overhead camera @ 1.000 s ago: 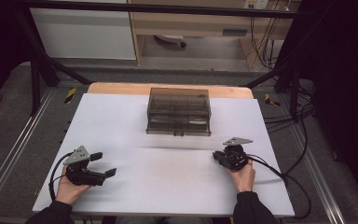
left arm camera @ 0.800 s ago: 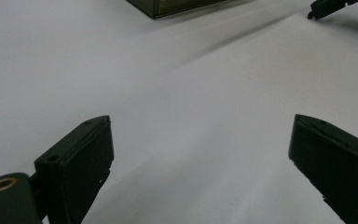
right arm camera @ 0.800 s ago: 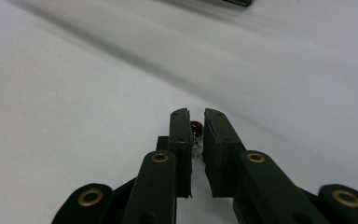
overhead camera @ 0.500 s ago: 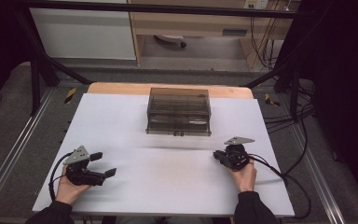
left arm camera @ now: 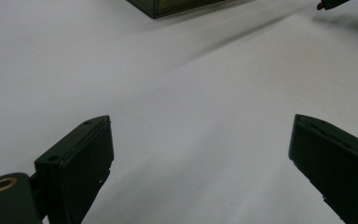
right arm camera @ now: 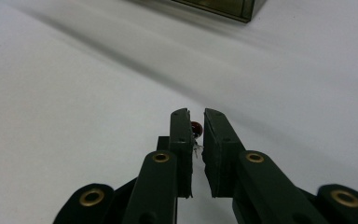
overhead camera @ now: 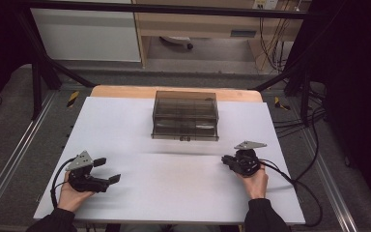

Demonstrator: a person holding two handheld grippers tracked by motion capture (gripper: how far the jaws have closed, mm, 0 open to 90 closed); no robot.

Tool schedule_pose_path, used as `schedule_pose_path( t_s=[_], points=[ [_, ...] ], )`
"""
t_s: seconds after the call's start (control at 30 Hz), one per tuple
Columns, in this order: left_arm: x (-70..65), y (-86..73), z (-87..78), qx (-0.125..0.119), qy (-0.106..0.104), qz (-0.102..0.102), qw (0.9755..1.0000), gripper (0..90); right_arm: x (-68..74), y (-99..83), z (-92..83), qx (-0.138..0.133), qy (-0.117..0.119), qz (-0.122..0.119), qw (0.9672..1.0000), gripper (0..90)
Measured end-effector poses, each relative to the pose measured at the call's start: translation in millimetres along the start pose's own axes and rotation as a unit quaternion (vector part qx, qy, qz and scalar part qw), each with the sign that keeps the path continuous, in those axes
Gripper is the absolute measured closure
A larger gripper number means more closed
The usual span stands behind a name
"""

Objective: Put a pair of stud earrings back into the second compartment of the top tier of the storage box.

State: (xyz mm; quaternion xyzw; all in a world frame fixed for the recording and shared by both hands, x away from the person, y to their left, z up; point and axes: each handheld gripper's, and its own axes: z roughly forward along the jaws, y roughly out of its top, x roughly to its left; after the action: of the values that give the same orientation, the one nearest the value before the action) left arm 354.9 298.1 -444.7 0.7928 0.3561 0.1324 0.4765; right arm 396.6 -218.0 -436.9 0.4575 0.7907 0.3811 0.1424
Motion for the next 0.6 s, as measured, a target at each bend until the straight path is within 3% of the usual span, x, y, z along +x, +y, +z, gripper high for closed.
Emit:
schedule_pose_path(
  t_s=[0.6],
  points=[
    [-0.1,0.0,0.4,0.001,0.000,0.000,1.0000,6.1,9.2,10.1,-12.3,-0.013,0.020,-0.008,0.9997,82.4]
  ],
)
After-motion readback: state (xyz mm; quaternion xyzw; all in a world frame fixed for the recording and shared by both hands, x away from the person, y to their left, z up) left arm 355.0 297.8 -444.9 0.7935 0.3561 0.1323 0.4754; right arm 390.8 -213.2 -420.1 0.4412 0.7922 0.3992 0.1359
